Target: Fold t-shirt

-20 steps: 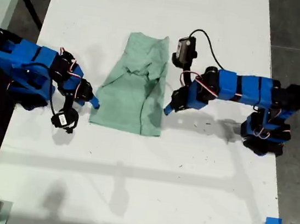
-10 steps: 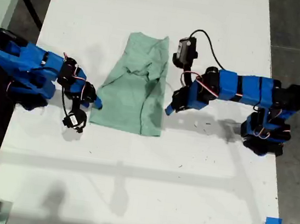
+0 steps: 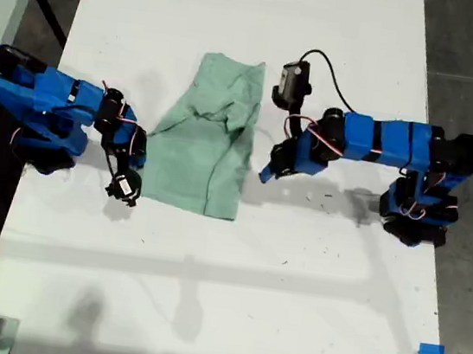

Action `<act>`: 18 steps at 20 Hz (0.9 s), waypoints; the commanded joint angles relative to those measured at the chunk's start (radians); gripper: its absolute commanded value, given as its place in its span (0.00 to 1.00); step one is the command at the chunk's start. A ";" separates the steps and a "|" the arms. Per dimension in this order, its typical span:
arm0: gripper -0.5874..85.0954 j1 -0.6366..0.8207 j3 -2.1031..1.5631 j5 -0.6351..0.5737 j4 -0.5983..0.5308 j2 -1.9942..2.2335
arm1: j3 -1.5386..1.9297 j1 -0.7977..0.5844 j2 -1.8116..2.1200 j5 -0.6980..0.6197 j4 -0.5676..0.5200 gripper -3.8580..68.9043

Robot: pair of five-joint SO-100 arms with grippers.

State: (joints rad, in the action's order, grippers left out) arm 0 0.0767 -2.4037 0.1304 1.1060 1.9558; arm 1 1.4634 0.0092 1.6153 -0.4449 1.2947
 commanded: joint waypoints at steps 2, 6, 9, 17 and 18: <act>0.01 0.002 0.141 -0.003 0.158 0.133 | -0.005 0.011 0.078 0.002 -0.037 0.22; 0.01 -0.083 0.376 -0.029 0.091 -0.064 | 0.015 0.003 0.092 0.005 -0.038 0.22; 0.01 -0.104 0.549 -0.077 0.040 -0.267 | 0.020 0.003 0.095 0.008 -0.040 0.22; 0.01 -0.074 0.989 -0.201 0.034 -0.761 | 0.035 0.008 0.098 0.031 -0.043 0.22; 0.01 -0.064 1.045 -0.218 0.044 -0.827 | 0.040 0.008 0.098 0.032 -0.043 0.22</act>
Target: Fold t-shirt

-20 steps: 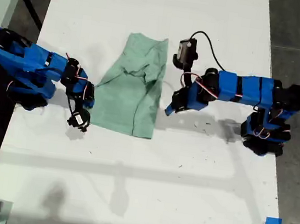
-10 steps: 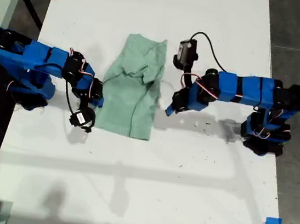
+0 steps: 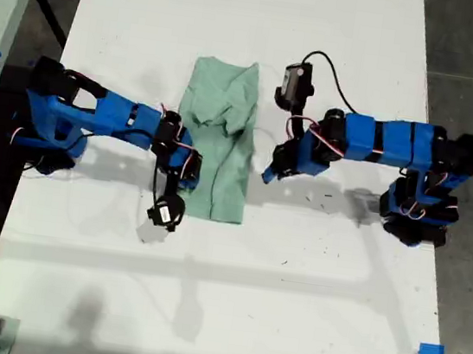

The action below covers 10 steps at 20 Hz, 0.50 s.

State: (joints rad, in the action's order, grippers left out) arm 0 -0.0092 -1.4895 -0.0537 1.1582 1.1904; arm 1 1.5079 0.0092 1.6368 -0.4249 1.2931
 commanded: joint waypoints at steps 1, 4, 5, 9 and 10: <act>0.03 0.029 0.209 -0.055 0.031 -0.129 | -0.003 0.008 0.077 0.014 -0.041 0.22; 0.33 0.040 0.472 -0.106 0.278 -0.224 | 0.000 0.008 0.077 0.015 -0.041 0.22; 0.33 0.052 0.477 -0.115 0.316 -0.178 | 0.000 0.006 0.077 0.015 -0.041 0.22; 0.38 0.100 0.457 -0.176 0.508 0.094 | 0.000 0.008 0.091 0.017 -0.035 0.22; 0.37 0.103 0.442 -0.195 0.546 0.163 | 0.000 0.012 0.097 0.017 -0.029 0.22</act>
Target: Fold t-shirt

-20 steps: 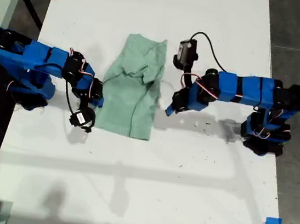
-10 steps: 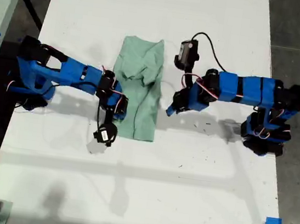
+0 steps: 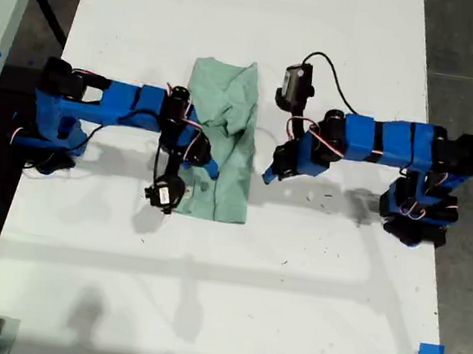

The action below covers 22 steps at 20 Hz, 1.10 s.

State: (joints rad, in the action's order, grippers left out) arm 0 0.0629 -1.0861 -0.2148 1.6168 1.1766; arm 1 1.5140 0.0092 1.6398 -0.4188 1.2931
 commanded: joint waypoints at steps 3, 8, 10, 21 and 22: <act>0.26 0.006 -0.115 -0.037 0.120 0.399 | -0.006 0.048 0.112 0.025 -0.012 0.22; 0.24 -0.155 -0.466 0.100 0.074 0.681 | -0.057 0.181 0.048 0.107 -0.075 0.22; 0.24 -0.206 -0.532 0.149 0.037 0.735 | -0.107 0.219 -0.021 0.140 -0.081 0.22; 0.34 -0.227 -0.572 0.140 -0.120 0.601 | -0.293 0.202 -0.245 0.121 -0.057 0.41; 0.34 -0.222 -0.584 0.140 -0.143 0.575 | -0.293 0.198 -0.256 0.115 -0.060 0.41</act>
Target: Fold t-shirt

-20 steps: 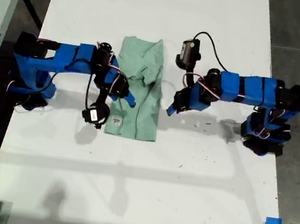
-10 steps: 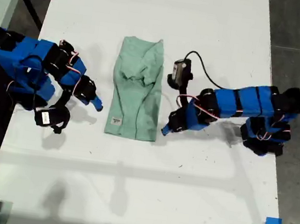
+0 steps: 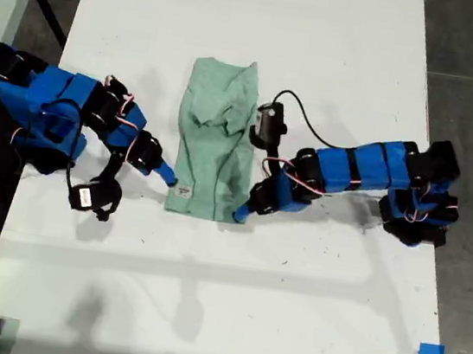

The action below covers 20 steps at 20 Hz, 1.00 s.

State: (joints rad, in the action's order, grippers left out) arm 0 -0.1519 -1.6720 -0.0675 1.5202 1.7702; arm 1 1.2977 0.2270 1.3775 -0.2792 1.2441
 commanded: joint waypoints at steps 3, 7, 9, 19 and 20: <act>0.33 -0.006 -0.008 -0.012 -0.137 -0.133 | -0.077 -0.037 -0.052 -0.043 -0.038 0.42; 0.31 -0.006 0.008 -0.005 -0.206 -0.282 | -0.097 -0.063 -0.160 -0.074 -0.106 0.41; 0.29 -0.008 0.018 0.000 -0.221 -0.354 | -0.133 -0.078 -0.215 -0.091 -0.114 0.41; 0.01 -0.034 0.104 0.043 -0.288 -0.600 | -0.209 -0.101 -0.383 -0.061 -0.160 0.07; 0.01 -0.038 0.106 0.043 -0.291 -0.594 | -0.213 -0.101 -0.385 -0.055 -0.153 0.06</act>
State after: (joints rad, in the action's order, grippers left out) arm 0 -0.1626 -1.5785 -0.0337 1.2349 1.1704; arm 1 1.1413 0.1457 0.9833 -0.3497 1.0661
